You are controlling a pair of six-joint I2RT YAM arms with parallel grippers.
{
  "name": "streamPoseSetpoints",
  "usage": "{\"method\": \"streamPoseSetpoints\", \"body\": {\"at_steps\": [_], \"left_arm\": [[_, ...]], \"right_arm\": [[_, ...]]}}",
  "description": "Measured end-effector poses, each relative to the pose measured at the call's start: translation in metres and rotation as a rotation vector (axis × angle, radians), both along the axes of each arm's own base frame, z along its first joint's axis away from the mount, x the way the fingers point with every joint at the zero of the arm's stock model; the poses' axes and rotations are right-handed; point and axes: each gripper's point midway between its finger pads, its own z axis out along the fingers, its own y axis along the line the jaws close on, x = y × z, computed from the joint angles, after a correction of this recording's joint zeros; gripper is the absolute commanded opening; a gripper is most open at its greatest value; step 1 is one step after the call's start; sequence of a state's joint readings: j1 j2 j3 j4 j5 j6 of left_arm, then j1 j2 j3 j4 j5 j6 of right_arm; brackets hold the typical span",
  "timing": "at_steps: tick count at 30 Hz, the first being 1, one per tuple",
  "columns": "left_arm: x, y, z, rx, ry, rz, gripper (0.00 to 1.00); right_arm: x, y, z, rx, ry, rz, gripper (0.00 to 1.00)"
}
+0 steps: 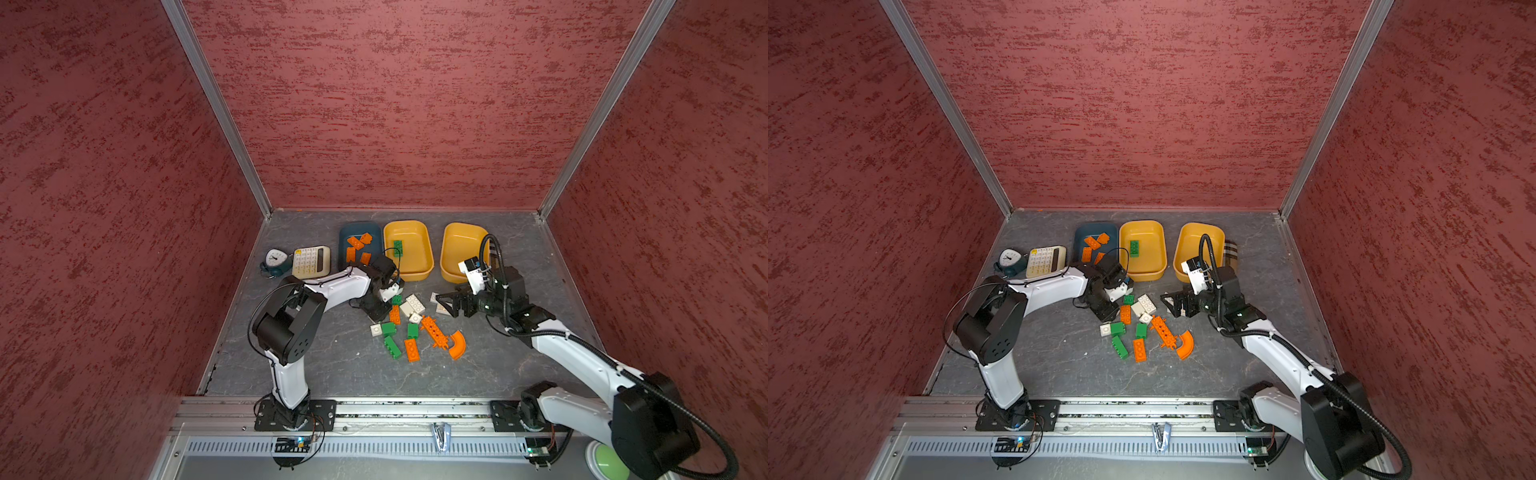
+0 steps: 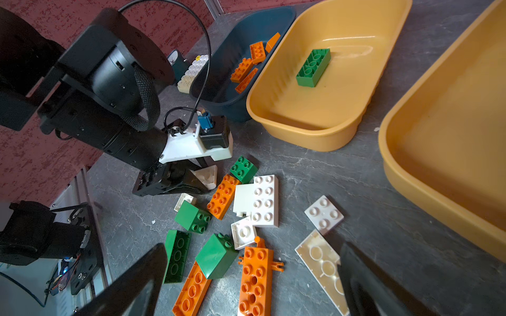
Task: Sort the legos into containers by color
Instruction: Pick up the lego from the center of the table, then place the lego in the container.
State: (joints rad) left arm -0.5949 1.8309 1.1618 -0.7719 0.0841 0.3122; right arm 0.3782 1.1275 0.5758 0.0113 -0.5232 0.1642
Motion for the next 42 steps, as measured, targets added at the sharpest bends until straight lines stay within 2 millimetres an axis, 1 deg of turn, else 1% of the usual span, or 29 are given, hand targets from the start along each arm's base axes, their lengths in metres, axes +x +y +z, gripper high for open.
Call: {"method": "streamPoseSetpoints", "body": {"at_steps": [5, 8, 9, 11, 18, 20, 22, 24, 27, 30, 35, 39, 42], "left_arm": [[0.007, -0.001, 0.01, -0.001, -0.014, 0.014, 0.31], [0.017, -0.003, 0.026, -0.023, -0.038, 0.035, 0.31], [0.023, -0.004, 0.034, -0.037, -0.05, 0.045, 0.31], [0.035, -0.007, 0.051, -0.069, -0.08, 0.066, 0.31], [0.098, -0.017, 0.126, -0.205, -0.224, 0.154, 0.32], [0.117, -0.025, 0.14, -0.245, -0.254, 0.17, 0.32], [0.134, -0.038, 0.148, -0.288, -0.264, 0.184, 0.32], [0.15, -0.054, 0.15, -0.33, -0.264, 0.191, 0.32], [0.169, -0.08, 0.145, -0.384, -0.246, 0.202, 0.32], [0.182, -0.108, 0.138, -0.437, -0.224, 0.208, 0.31], [0.192, -0.157, 0.131, -0.543, -0.192, 0.209, 0.31], [0.193, -0.194, 0.132, -0.635, -0.176, 0.199, 0.31], [0.193, -0.217, 0.13, -0.695, -0.165, 0.198, 0.3]], "right_arm": [[-0.001, -0.001, 0.001, 0.001, -0.005, 0.0, 0.99], [-0.001, -0.001, 0.002, 0.002, -0.008, 0.0, 0.99], [-0.001, -0.001, 0.002, 0.002, -0.008, 0.0, 0.99], [-0.001, -0.001, 0.002, 0.002, -0.008, 0.0, 0.99], [0.001, -0.001, 0.004, 0.002, -0.015, -0.005, 0.99], [0.003, -0.001, 0.005, -0.002, -0.018, -0.014, 0.99], [0.008, -0.003, 0.007, -0.009, -0.025, -0.03, 0.99], [0.012, -0.004, 0.011, -0.016, -0.035, -0.048, 0.99], [0.019, -0.008, 0.018, -0.028, -0.052, -0.08, 0.99], [0.027, -0.016, 0.023, -0.047, -0.066, -0.121, 0.99], [0.04, -0.037, 0.023, -0.087, -0.067, -0.208, 0.99], [0.047, -0.057, 0.019, -0.116, -0.053, -0.283, 0.99], [0.05, -0.071, 0.02, -0.129, -0.053, -0.331, 0.99]]}}
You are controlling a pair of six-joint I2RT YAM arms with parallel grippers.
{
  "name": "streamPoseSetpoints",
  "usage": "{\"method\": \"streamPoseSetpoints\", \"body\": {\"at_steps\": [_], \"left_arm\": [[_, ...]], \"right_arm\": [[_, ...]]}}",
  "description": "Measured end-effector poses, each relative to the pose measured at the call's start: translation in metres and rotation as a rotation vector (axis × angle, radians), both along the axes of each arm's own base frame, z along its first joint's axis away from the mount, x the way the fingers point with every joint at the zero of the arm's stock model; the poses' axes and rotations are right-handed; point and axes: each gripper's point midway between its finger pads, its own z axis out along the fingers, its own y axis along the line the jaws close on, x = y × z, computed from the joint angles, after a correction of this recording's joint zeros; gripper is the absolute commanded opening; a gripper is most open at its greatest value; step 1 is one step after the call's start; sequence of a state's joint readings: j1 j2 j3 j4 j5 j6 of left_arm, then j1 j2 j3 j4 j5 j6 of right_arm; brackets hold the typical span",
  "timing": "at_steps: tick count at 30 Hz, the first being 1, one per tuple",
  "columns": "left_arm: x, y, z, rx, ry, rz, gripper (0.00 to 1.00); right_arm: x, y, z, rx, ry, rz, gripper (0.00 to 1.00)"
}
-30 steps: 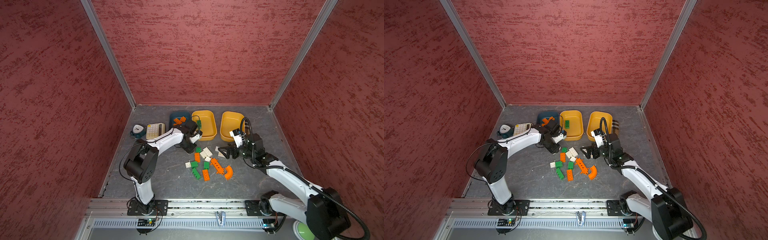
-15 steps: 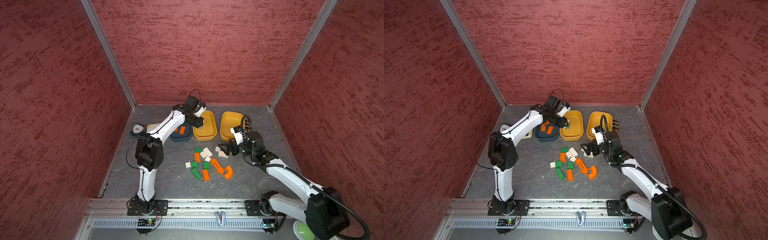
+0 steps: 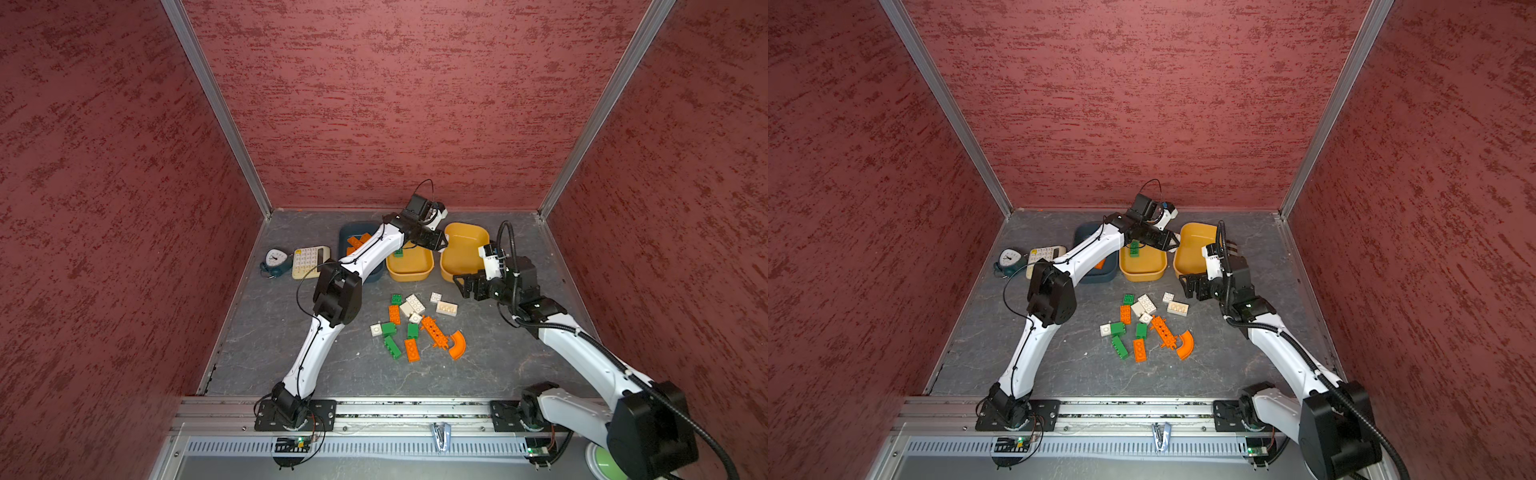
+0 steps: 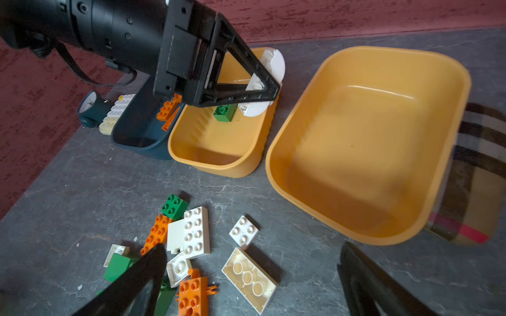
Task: Sort the legos into containers by color
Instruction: Place the lego in the container.
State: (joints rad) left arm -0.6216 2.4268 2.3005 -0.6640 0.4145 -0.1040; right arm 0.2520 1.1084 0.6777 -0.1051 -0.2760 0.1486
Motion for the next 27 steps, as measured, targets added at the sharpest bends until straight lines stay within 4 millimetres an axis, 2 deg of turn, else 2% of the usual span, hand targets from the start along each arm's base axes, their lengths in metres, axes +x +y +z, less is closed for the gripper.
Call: {"method": "streamPoseSetpoints", "body": {"at_steps": [5, 9, 13, 17, 21, 24, 27], "left_arm": [[-0.001, -0.027, -0.009, -0.07, 0.014, -0.002, 0.31], [0.004, -0.039, -0.017, -0.094, 0.009, 0.011, 0.35], [0.011, -0.039, -0.024, -0.091, 0.006, 0.04, 0.55], [0.016, -0.037, -0.019, -0.085, -0.012, 0.065, 0.66], [0.006, -0.025, -0.018, -0.036, 0.001, 0.076, 0.68], [-0.022, 0.002, -0.014, 0.032, 0.042, 0.085, 0.69], [-0.052, 0.031, 0.001, 0.073, 0.056, 0.096, 0.69]], "right_arm": [[0.004, -0.013, 0.005, -0.005, -0.018, -0.045, 0.99], [0.004, -0.016, 0.006, -0.006, -0.019, -0.055, 0.99], [0.004, -0.018, 0.008, -0.005, -0.024, -0.062, 0.99], [0.002, -0.02, 0.01, -0.005, -0.025, -0.065, 0.99], [-0.001, -0.017, 0.013, 0.008, -0.031, -0.045, 0.99], [-0.005, -0.009, 0.014, 0.032, -0.021, 0.002, 0.99], [-0.011, 0.002, 0.013, 0.064, -0.007, 0.064, 0.99]]}}
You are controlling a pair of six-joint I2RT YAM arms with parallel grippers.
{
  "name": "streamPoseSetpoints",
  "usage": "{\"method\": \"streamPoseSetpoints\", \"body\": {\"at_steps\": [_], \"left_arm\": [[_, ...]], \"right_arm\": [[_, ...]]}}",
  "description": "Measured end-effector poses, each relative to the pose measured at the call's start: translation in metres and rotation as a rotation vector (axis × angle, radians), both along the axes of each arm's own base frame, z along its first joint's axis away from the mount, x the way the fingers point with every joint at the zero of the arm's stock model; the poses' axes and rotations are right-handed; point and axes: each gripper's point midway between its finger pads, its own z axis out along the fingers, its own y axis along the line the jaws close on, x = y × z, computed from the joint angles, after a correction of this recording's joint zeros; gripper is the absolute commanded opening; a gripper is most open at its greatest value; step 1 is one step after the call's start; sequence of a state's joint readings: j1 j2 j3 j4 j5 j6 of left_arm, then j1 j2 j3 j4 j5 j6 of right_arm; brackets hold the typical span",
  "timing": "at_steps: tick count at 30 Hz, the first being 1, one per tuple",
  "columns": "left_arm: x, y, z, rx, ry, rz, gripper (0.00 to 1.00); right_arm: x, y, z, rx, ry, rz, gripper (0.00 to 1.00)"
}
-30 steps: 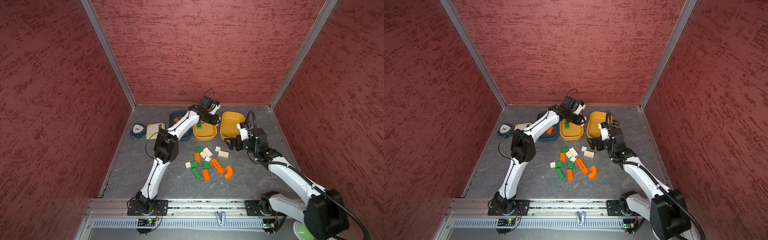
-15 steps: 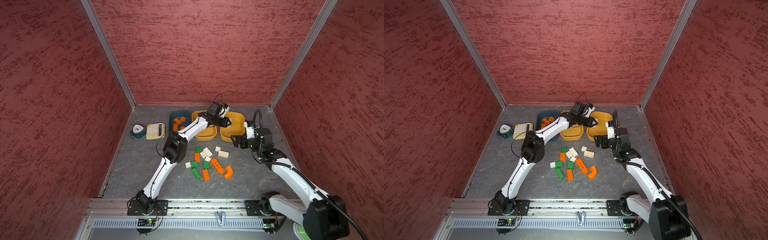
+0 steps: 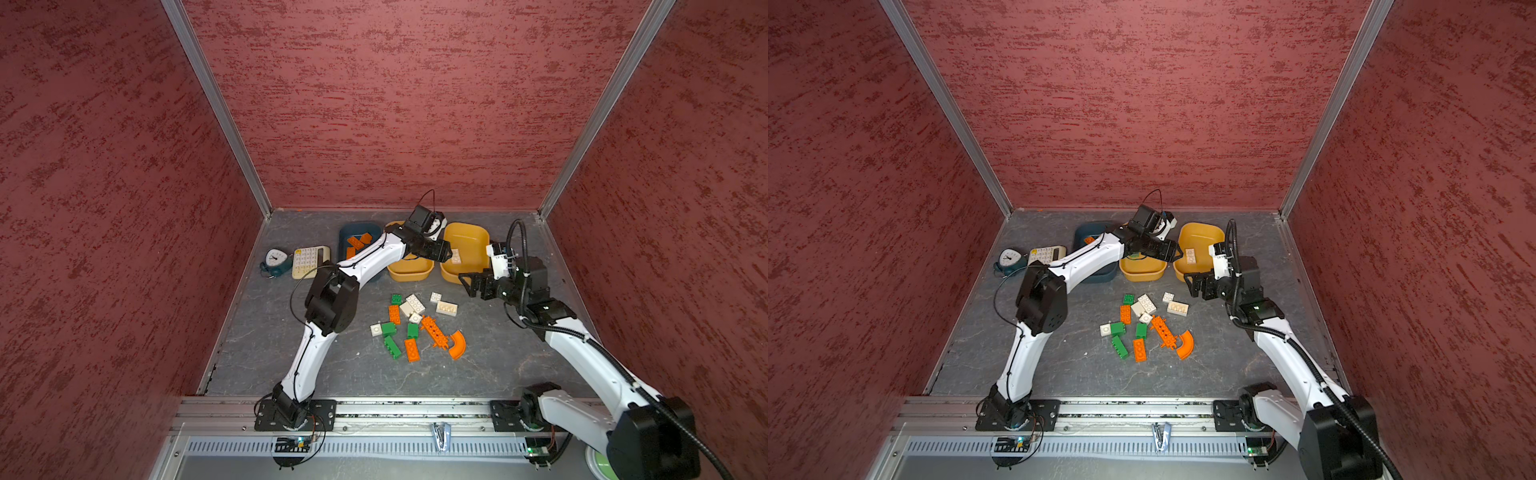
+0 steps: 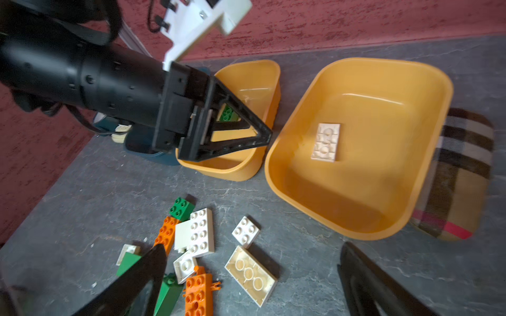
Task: Sort the legos into containers by color
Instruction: Place the lego in the container, then pick up the lego from the center of the table.
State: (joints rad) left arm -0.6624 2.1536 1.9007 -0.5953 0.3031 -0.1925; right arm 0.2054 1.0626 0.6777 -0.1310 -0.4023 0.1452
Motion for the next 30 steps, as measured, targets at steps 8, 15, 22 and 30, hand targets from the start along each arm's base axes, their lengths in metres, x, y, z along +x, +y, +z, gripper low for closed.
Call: {"method": "streamPoseSetpoints", "body": {"at_steps": [8, 15, 22, 30], "left_arm": [[-0.085, 0.079, 0.002, 0.115, 0.041, 0.028, 0.69], [-0.153, 0.137, -0.036, 0.281, 0.118, -0.057, 0.7], [-0.185, 0.171, -0.055, 0.414, 0.113, -0.228, 0.68], [-0.195, 0.199, -0.09, 0.531, 0.141, -0.336, 0.6]], "right_arm": [[-0.014, 0.02, 0.004, 0.062, 0.014, 0.124, 0.99], [-0.025, 0.037, 0.005, 0.082, 0.016, 0.204, 0.99], [-0.035, 0.05, 0.0, 0.077, 0.018, 0.261, 0.99], [-0.037, 0.054, -0.001, 0.065, 0.008, 0.274, 0.99]]}}
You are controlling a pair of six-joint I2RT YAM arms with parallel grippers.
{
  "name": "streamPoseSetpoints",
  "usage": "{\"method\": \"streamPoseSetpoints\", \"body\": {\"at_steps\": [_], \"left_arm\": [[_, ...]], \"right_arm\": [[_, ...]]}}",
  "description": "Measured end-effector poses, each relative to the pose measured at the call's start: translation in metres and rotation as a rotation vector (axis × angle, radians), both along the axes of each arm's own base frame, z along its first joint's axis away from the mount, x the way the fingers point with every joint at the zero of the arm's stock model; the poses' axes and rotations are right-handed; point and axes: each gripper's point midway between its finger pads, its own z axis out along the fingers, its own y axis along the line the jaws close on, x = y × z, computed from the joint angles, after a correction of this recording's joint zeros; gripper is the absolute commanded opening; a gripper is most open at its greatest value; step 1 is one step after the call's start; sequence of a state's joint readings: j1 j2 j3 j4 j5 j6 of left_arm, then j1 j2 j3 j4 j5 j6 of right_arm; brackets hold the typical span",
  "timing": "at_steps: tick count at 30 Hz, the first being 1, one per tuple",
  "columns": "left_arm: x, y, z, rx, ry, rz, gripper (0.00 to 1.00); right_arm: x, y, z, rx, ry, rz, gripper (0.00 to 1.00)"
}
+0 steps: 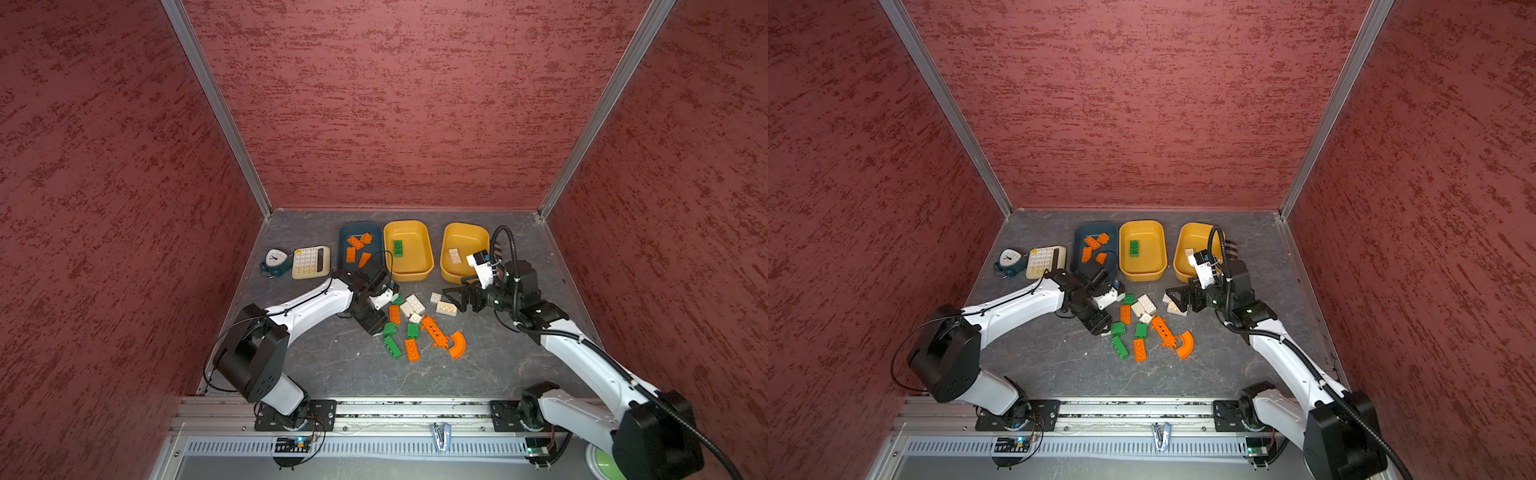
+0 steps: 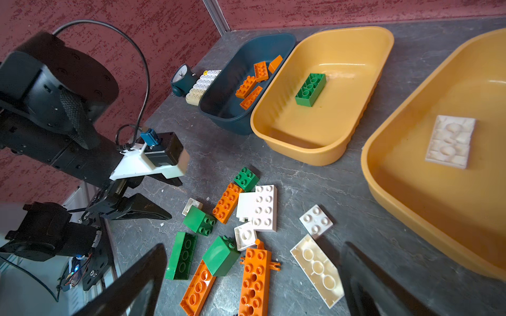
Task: Sort the legos into containers by color
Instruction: Pick up the lego from the center of the table.
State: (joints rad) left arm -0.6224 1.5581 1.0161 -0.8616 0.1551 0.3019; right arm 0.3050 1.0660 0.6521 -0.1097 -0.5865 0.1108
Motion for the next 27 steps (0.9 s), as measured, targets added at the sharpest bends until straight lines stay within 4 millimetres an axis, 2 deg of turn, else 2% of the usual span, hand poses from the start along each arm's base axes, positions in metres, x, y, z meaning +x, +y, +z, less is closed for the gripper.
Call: {"method": "streamPoseSetpoints", "body": {"at_steps": [7, 16, 19, 23, 27], "left_arm": [[-0.001, -0.004, -0.021, 0.052, 0.003, -0.068, 0.58], [-0.004, -0.007, -0.041, 0.103, 0.014, -0.127, 0.5], [-0.006, -0.008, -0.044, 0.117, 0.015, -0.142, 0.43], [-0.006, -0.009, -0.045, 0.124, 0.009, -0.152, 0.29], [-0.006, -0.008, -0.042, 0.128, 0.011, -0.152, 0.22]], "right_arm": [[0.001, -0.001, -0.001, -0.007, -0.005, -0.005, 0.99], [0.0, -0.002, -0.006, -0.014, 0.002, -0.01, 0.99], [0.001, -0.002, -0.006, -0.016, 0.001, -0.012, 0.99], [0.001, -0.003, -0.006, -0.017, 0.0, -0.016, 0.99], [0.002, -0.004, -0.005, -0.021, -0.005, -0.025, 0.99]]}}
